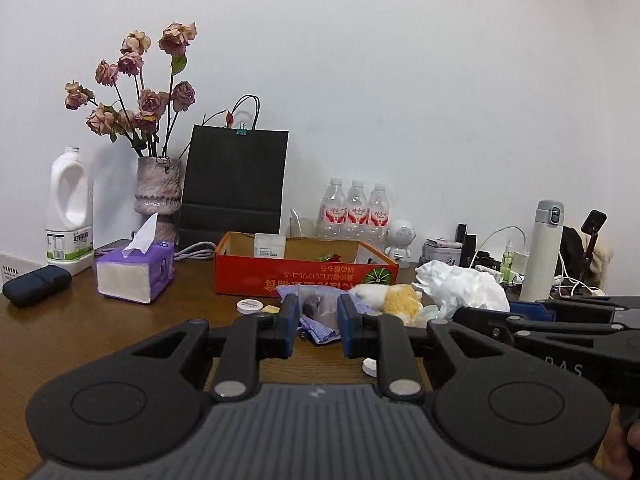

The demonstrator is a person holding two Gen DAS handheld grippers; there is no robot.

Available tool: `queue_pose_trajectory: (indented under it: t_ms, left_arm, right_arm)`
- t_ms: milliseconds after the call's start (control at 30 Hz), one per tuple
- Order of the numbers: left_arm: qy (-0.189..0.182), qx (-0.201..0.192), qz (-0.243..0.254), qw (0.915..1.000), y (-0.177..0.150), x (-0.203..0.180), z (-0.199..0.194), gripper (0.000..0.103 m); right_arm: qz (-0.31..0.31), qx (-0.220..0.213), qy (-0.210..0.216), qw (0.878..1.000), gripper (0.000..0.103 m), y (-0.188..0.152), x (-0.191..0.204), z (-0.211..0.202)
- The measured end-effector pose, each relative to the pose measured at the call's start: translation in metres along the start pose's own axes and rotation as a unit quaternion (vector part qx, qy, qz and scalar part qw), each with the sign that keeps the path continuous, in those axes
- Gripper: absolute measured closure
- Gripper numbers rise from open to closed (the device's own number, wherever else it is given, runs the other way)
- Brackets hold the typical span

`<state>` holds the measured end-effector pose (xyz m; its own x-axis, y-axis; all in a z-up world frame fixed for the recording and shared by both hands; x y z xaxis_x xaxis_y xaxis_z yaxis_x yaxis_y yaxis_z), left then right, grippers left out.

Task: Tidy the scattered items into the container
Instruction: 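Carry both items into the cardboard box and open both tools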

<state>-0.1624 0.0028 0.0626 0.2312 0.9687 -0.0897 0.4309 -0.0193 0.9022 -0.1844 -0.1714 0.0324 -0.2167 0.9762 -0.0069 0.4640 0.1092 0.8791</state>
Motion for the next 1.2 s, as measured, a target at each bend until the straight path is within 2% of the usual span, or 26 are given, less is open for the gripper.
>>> queue_pose_trajectory:
  t_ms: [133,267,333,433,500,600,667,733,833,933,1033,1133,1167,1200]
  left_arm:
    - [0.003,0.015,-0.007,0.9999,0.005,0.006,0.016,0.082]
    - [-0.005,0.003,0.005,1.0,0.04,0.011,0.055,0.082]
    - [-0.007,-0.012,0.015,0.9998,0.066,0.014,0.083,0.081]
    - [-0.015,-0.01,0.02,0.9996,0.111,0.017,0.139,0.081]
    - [-0.021,0.018,0.021,0.9994,0.141,0.018,0.184,0.081]
    - [-0.021,0.069,0.015,0.9973,0.186,0.02,0.254,0.081]
    - [-0.016,0.107,0.023,0.9939,0.211,0.019,0.301,0.081]
    - [-0.006,0.137,0.016,0.9905,0.227,0.02,0.341,0.081]
    - [0.0,0.201,0.028,0.9791,0.242,0.018,0.403,0.081]
    - [0.018,0.259,0.032,0.9652,0.242,0.021,0.455,0.08]
    - [0.025,0.31,0.028,0.95,0.236,0.027,0.492,0.079]
    - [0.032,0.314,0.033,0.9482,0.232,0.028,0.507,0.069]
    - [0.028,0.316,0.033,0.9477,0.232,0.028,0.51,0.059]
    - [0.024,0.319,0.035,0.947,0.232,0.026,0.51,0.056]
  right_arm:
    - [0.009,0.006,-0.002,1.0,0.079,0.001,-0.006,0.008]
    - [0.018,0.012,-0.011,1.0,0.079,0.022,-0.022,0.032]
    - [0.022,0.006,-0.016,1.0,0.079,0.044,-0.036,0.05]
    - [0.019,-0.001,-0.025,1.0,0.078,0.087,-0.06,0.084]
    - [0.017,0.0,-0.028,0.999,0.078,0.119,-0.079,0.11]
    - [0.019,0.026,-0.031,0.999,0.077,0.166,-0.114,0.159]
    - [0.026,0.06,-0.036,0.997,0.077,0.197,-0.138,0.2]
    - [0.042,0.114,-0.026,0.992,0.077,0.226,-0.162,0.247]
    - [0.066,0.194,-0.015,0.979,0.077,0.254,-0.193,0.321]
    - [0.072,0.263,-0.011,0.962,0.078,0.263,-0.209,0.386]
    - [0.029,0.317,-0.053,0.946,0.077,0.259,-0.21,0.44]
    - [0.013,0.345,-0.066,0.936,0.076,0.254,-0.211,0.474]
    - [0.008,0.352,-0.069,0.933,0.071,0.252,-0.211,0.482]
    - [0.002,0.358,-0.068,0.931,0.062,0.251,-0.211,0.49]
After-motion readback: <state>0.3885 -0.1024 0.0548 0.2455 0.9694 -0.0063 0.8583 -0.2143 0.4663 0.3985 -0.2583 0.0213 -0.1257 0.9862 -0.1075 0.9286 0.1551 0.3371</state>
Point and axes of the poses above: each gripper's, at about its wrist camera, not at the fingertips, and z roughly the way its jaws point, x to its left, y to its top, the point moved 1 cm from there along z, roughly the way its jaws point, and after that the axes turned 15 degrees about x, right-handed, at the moved point
